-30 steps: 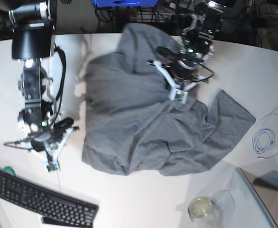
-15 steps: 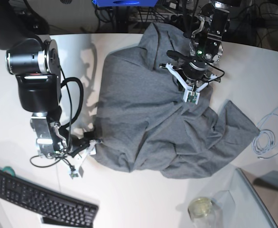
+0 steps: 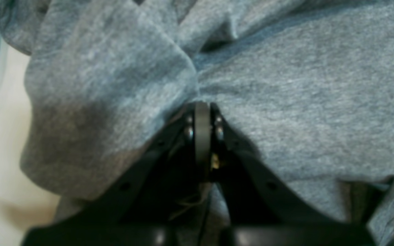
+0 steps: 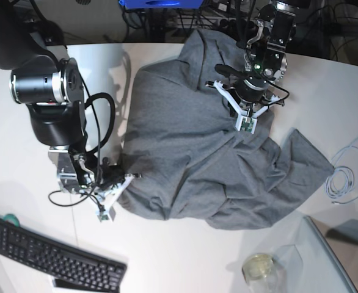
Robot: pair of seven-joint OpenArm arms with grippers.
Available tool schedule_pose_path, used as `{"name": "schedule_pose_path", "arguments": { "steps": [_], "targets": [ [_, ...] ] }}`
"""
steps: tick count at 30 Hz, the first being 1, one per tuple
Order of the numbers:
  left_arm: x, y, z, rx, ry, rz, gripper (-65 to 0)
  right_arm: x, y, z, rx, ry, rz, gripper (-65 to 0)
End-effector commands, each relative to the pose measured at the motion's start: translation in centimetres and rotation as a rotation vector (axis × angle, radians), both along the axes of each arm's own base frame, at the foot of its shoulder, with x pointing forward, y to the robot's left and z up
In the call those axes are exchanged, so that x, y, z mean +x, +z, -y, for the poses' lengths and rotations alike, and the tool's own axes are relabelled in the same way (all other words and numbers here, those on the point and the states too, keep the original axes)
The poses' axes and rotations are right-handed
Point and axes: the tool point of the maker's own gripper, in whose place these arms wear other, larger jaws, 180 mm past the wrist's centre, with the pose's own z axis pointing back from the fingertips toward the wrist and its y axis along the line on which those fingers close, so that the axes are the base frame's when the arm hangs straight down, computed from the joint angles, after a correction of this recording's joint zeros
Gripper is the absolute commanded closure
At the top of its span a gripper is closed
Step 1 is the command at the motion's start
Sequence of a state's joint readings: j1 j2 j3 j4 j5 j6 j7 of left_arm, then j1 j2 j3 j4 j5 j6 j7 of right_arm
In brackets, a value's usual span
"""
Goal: Layout the t-shirt on the table in an organized manner, then fold the t-shirt properly
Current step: 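Regrasp the shirt with both grippers and lift it off the table, then swing the lifted shirt and lay it flat with both grippers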
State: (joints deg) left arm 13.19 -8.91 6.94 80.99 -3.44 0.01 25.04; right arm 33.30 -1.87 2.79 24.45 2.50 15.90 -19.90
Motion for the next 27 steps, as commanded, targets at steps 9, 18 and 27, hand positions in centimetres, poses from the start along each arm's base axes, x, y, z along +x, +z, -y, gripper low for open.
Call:
{"name": "schedule_pose_path", "arguments": {
  "steps": [9,18,27],
  "targets": [
    [4.1,2.1,-0.7,0.017,0.0,0.071,0.0,1.4,8.6,6.3,-0.084,-0.106,0.202,0.0],
    [13.8,3.9,0.8,-0.012,0.032,0.132,0.0,-6.3,14.0,13.7,-0.249,-0.228,0.223,0.0],
    [22.3,8.2,4.2,-0.075,0.035,0.213,0.0,-15.0,12.0,12.6,-0.256,-0.251,0.093,0.0]
  ]
}}
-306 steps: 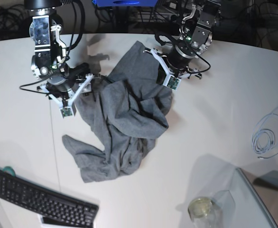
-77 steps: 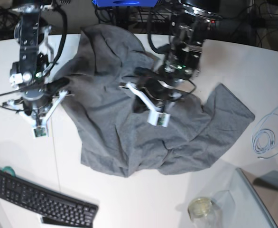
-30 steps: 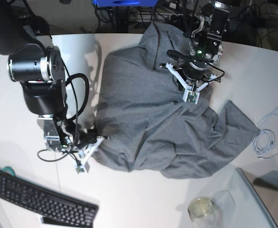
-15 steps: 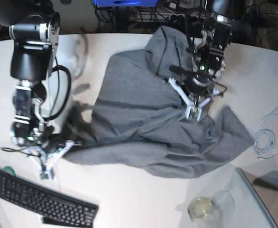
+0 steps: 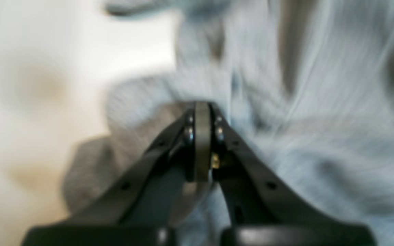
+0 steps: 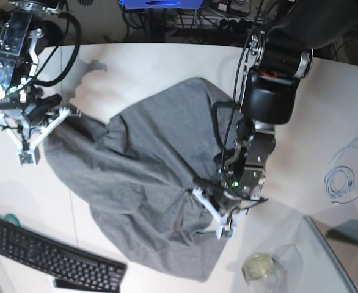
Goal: Layout the t-shirt on the table in an organized manner, then fold the t-shirt properly
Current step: 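Swing the lifted shirt and lay it flat with both grippers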
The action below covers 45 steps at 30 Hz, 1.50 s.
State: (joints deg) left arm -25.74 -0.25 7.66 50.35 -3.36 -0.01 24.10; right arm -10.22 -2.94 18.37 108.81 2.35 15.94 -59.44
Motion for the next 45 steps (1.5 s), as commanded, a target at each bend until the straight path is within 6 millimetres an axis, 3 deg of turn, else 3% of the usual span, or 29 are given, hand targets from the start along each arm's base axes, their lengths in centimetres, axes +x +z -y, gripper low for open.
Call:
{"name": "schedule_pose_path", "arguments": {
  "steps": [1,2,6,9,14,18,21,24,29,35,39,41,45],
  "targets": [
    [1.5,2.6,0.3,-0.009,-0.006,0.074,0.0,1.9,1.4,0.3,-0.01,0.002,0.08,0.0],
    [1.6,3.4,0.3,-0.009,-0.01,0.095,0.0,2.3,1.2,0.2,-0.003,0.003,0.088,0.0],
    [-1.8,3.8,0.1,-0.004,-0.018,0.069,0.0,4.6,0.6,0.9,0.003,-0.002,0.107,0.0],
    [-6.1,2.5,-0.2,-0.003,-0.028,0.044,0.0,5.6,-0.1,1.3,0.006,-0.002,0.089,0.0],
    [-13.1,-2.4,0.1,-0.015,-0.032,-0.084,0.0,6.1,-0.5,2.1,-0.003,-0.004,0.076,0.0],
    [-15.1,-3.6,0.1,-0.016,-0.037,-0.061,0.0,6.0,-0.5,2.1,-0.003,-0.004,0.074,0.0],
    [-16.4,-5.0,-2.2,0.053,-0.043,-0.1,0.0,5.6,-0.7,2.1,-0.006,-0.004,0.065,0.0],
    [-17.6,-6.4,-5.3,0.142,-0.043,-0.141,0.0,3.8,-1.6,1.7,-0.005,0.005,0.032,0.0],
    [-17.8,-6.2,-10.2,0.248,-0.044,-0.151,0.0,-0.8,-4.1,-2.4,0.091,-0.007,-0.045,0.0],
    [-14.4,-3.6,-12.6,0.287,-0.013,-0.083,0.0,-4.2,-6.0,-8.8,0.158,0.138,-0.133,0.0],
    [-13.4,-1.8,-14.5,0.282,0.057,-0.039,0.0,-5.5,-6.3,-11.3,0.175,0.215,-0.185,-0.3],
    [-13.0,-0.7,-14.9,0.28,0.073,-0.011,0.0,-6.4,-6.4,-12.0,0.172,0.247,-0.246,-4.7],
    [-13.9,0.3,-13.5,0.255,0.064,0.022,0.0,-6.3,-4.6,-12.2,0.148,0.28,-0.238,-22.8]
  ]
}}
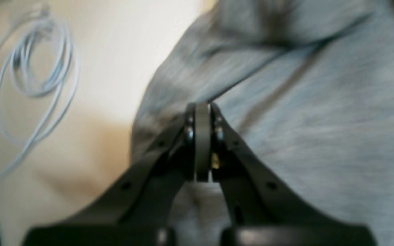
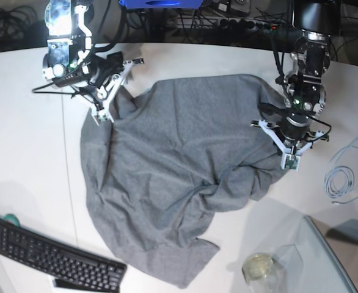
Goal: Layout the t-shirt on the table in an organized manner, then fold the t-shirt properly
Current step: 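Swing the lifted shirt and lay it flat with both grippers, then pull the shirt corners apart with both grippers to smooth it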
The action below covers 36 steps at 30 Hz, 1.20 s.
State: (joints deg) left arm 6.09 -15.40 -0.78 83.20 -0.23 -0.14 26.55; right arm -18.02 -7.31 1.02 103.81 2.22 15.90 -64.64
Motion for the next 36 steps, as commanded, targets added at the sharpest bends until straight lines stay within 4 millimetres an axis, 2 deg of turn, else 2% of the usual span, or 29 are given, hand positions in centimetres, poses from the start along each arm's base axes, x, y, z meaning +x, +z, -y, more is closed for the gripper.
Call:
{"name": "schedule_pose_path", "arguments": {
  "steps": [1,4,7,10,12,15,20,24,27,28,31,33,36],
  "targets": [
    [0.1,0.9,0.7,-0.009,-0.01,0.035,0.0,1.7,1.8,0.4,-0.002,-0.012,0.08,-24.5],
    [-1.3,0.7,3.1,-0.056,-0.024,0.032,0.0,3.5,3.9,3.8,-0.04,-0.112,0.163,-24.8],
    [-2.6,-0.6,4.9,-0.099,-0.021,0.005,0.0,7.3,5.5,8.0,-0.071,-0.243,0.241,-25.7],
    [-3.7,-2.2,5.6,-0.118,-0.008,-0.039,0.0,10.8,5.2,10.9,-0.052,-0.36,0.241,-25.8],
    [-4.2,-3.1,5.3,-0.115,0.003,-0.065,0.0,13.0,4.1,11.8,-0.006,-0.419,0.207,-25.8],
    [-5.0,-4.0,4.5,-0.105,0.015,-0.095,0.0,15.0,2.4,11.3,0.07,-0.403,0.145,-25.8],
    [-5.6,-4.2,2.6,-0.059,0.009,-0.111,0.0,17.1,-0.2,9.2,0.201,-0.369,0.121,-25.8],
    [-5.7,-4.1,1.8,-0.038,0.005,-0.113,0.0,17.1,-2.8,7.9,0.256,-0.365,0.078,-25.8],
    [-5.7,-4.0,1.5,-0.03,0.004,-0.114,0.0,16.8,-4.0,7.0,0.288,-0.371,0.061,-24.5],
    [-5.7,-4.0,1.3,-0.026,0.003,-0.114,0.0,16.8,-4.1,6.9,0.292,-0.376,0.075,-21.6],
    [-5.9,-4.3,1.1,-0.023,0.007,-0.126,0.0,16.6,-3.9,7.5,0.273,-0.384,0.106,-1.4],
    [-6.4,-5.3,0.7,-0.019,0.017,-0.155,0.0,16.4,-3.3,8.5,0.244,-0.39,0.134,0.0],
    [-7.8,-7.1,-1.2,0.011,0.035,-0.22,0.0,15.9,-1.5,10.9,0.175,-0.402,0.198,-0.3]
  ]
}}
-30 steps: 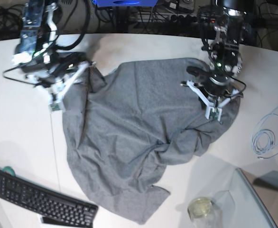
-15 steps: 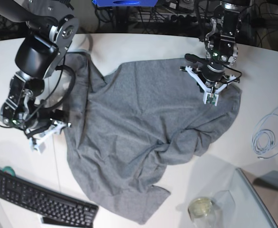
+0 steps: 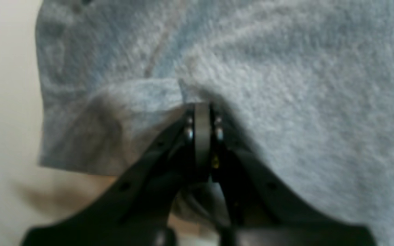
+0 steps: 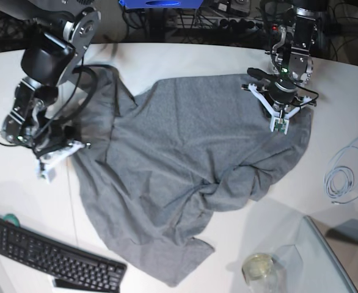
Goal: Layout the t-shirt on the table in an organized manner, then fold the t-shirt properly
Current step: 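Pull the shirt corners apart with both grippers to smooth it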
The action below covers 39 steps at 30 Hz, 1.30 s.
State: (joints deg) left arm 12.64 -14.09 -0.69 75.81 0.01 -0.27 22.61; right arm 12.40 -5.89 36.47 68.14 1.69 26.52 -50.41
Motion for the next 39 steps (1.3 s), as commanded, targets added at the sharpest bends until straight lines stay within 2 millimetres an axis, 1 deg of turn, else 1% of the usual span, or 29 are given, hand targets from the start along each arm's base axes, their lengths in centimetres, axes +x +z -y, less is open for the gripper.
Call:
{"name": "schedule_pose_path", "arguments": {
  "steps": [1,4,6,7,9,12,16,18,20,22,23,24,25,26,27,30,32,34,37,38,39],
  "targets": [
    [-1.0,-0.7,-1.2,0.031,0.018,-0.056,0.0,1.5,2.0,1.0,-0.029,-0.013,0.072,-0.3],
    [-0.7,-0.4,-1.7,0.038,0.0,-0.009,0.0,1.0,4.1,3.3,-0.11,-0.035,0.121,-0.3],
    [-0.5,-0.4,-1.7,0.037,-0.002,0.001,0.0,0.4,4.5,4.1,-0.137,-0.04,0.117,-0.5],
    [-0.4,-0.3,-1.7,0.037,-0.002,0.004,0.0,0.2,4.5,4.2,-0.141,-0.039,0.111,-0.5],
    [0.0,0.0,-1.3,0.031,-0.004,0.017,0.0,0.0,4.5,5.3,-0.162,-0.041,0.101,-0.6],
    [1.3,1.0,-1.0,0.026,-0.01,0.055,0.0,-0.5,3.1,5.4,-0.148,-0.036,0.064,-0.8],
    [2.1,1.8,-1.1,0.032,-0.014,0.079,0.0,-0.2,2.3,7.2,-0.166,-0.05,0.091,-2.0],
    [2.4,2.2,-1.0,0.03,-0.018,0.092,0.0,0.0,2.2,8.3,-0.179,-0.054,0.091,-7.7],
    [2.9,3.3,-0.4,0.025,-0.031,0.125,0.0,0.1,2.3,9.2,-0.192,-0.056,0.088,-17.1],
    [3.0,4.7,0.4,0.013,-0.047,0.161,0.0,0.5,3.3,9.8,-0.215,-0.059,0.113,-26.7],
    [3.1,5.7,0.8,0.009,-0.056,0.188,0.0,0.7,4.3,10.2,-0.237,-0.062,0.138,-29.7],
    [2.8,6.4,0.9,0.004,-0.052,0.206,0.0,0.4,5.1,10.7,-0.266,-0.064,0.158,-30.6],
    [2.5,7.4,0.5,0.008,-0.039,0.229,0.0,-0.1,6.0,11.0,-0.296,-0.065,0.181,-30.6],
    [2.2,8.0,0.5,0.004,-0.028,0.243,0.0,-0.5,7.2,11.5,-0.331,-0.066,0.207,-30.6],
    [2.1,8.6,0.5,-0.005,-0.009,0.262,0.0,-1.0,8.1,11.2,-0.352,-0.06,0.233,-30.9],
    [1.9,8.9,-0.1,-0.012,0.04,0.275,0.0,-3.1,9.3,9.9,-0.38,-0.056,0.263,-31.2],
    [2.0,8.4,-0.6,-0.013,0.058,0.268,0.0,-4.1,9.0,8.4,-0.377,-0.021,0.258,-31.1],
    [2.1,8.4,-0.8,-0.012,0.067,0.268,0.0,-5.2,8.3,7.0,-0.372,0.027,0.238,-30.8],
    [1.9,8.6,-2.3,0.003,0.11,0.276,0.0,-5.8,7.4,5.6,-0.357,0.074,0.218,-30.8],
    [1.8,8.5,-2.6,0.003,0.121,0.27,-4.3,-6.0,7.2,5.3,-0.352,0.08,0.213,-30.8],
    [1.6,8.2,-3.1,0.006,0.134,0.264,-12.3,-6.1,7.1,5.1,-0.349,0.084,0.211,-30.8]
  ]
}}
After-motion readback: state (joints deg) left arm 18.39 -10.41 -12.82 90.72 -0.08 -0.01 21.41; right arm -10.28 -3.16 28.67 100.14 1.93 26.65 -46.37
